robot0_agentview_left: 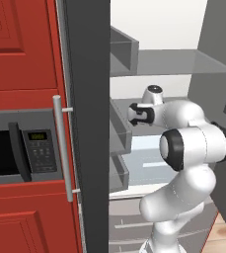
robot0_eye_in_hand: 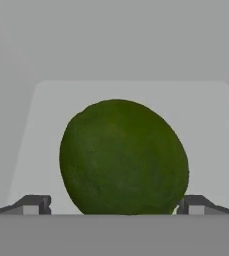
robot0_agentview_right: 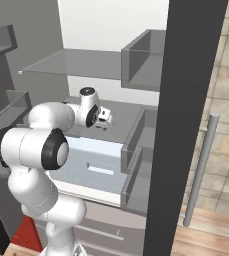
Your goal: Grab the lime and lemon wedge from the fridge, place them in the blender, close the lid, and turn on the blender to create a marinade.
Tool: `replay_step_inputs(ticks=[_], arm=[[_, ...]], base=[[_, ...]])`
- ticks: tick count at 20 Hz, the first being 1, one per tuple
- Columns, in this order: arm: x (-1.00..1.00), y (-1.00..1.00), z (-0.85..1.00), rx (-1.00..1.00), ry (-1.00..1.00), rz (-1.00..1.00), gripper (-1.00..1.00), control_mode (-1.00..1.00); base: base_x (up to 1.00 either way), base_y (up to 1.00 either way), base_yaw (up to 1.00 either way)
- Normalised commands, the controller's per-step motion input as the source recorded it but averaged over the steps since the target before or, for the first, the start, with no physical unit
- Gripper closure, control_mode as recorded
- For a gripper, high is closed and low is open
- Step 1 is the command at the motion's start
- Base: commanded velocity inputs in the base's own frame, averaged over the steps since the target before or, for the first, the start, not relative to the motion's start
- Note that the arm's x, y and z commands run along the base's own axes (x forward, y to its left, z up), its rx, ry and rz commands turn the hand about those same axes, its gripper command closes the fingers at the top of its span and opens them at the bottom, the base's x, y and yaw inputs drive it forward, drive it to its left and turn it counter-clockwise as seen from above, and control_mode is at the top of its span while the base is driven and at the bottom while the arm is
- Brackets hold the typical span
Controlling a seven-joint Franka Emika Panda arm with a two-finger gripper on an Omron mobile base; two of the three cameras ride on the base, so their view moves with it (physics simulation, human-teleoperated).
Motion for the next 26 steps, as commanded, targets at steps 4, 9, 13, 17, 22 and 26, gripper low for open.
replay_step_inputs(ticks=[4, 9, 13, 17, 22, 26], arm=[[0.19, 0.00, -0.11, -0.01, 0.00, 0.00, -1.00, -1.00], [0.16, 0.00, -0.10, -0.01, 0.00, 0.00, -1.00, -1.00], [0.03, 0.00, -0.20, 0.00, 0.00, 0.00, -1.00, -1.00], [0.00, 0.00, -0.34, -0.01, 0.00, 0.00, 1.00, -1.00], [0.01, 0.02, -0.46, -0.02, 0.00, 0.00, 1.00, -1.00], [0.01, 0.00, -0.18, 0.00, -0.07, 0.00, 1.00, -1.00]], base=[[0.00, 0.00, 0.00], [0.00, 0.00, 0.00], [0.00, 0.00, 0.00], [0.00, 0.00, 0.00], [0.00, 0.00, 0.00], [0.00, 0.00, 0.00]])
